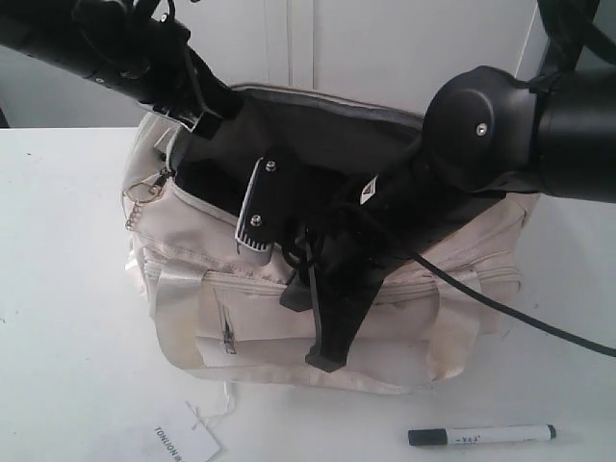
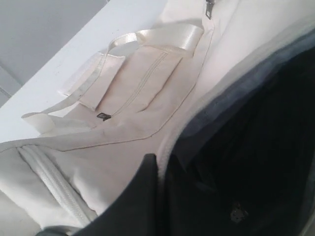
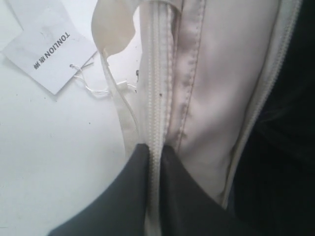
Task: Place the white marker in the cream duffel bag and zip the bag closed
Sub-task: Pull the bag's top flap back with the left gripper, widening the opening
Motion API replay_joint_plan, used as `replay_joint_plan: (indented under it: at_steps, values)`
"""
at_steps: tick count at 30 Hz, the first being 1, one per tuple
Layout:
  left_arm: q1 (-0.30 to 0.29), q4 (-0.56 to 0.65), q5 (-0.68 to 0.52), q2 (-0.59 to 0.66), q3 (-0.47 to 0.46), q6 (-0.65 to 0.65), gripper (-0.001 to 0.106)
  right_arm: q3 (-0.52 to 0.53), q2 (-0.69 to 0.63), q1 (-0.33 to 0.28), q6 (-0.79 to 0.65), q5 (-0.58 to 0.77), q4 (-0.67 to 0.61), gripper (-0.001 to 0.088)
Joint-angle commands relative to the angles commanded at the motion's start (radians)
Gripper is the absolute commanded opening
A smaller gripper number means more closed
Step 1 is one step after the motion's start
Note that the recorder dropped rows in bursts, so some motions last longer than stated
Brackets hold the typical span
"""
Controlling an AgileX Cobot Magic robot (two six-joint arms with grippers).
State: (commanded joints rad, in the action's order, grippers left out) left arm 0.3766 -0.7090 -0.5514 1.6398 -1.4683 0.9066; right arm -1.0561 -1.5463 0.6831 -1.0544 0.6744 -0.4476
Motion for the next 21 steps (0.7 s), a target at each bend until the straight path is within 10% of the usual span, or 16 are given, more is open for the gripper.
replay_joint_plan:
  at_steps: [21]
  values:
    - [-0.016,-0.127,-0.041,0.210,-0.268,0.187,0.000,0.000,0.000,0.000,-0.030,0.002,0.019,0.0000]
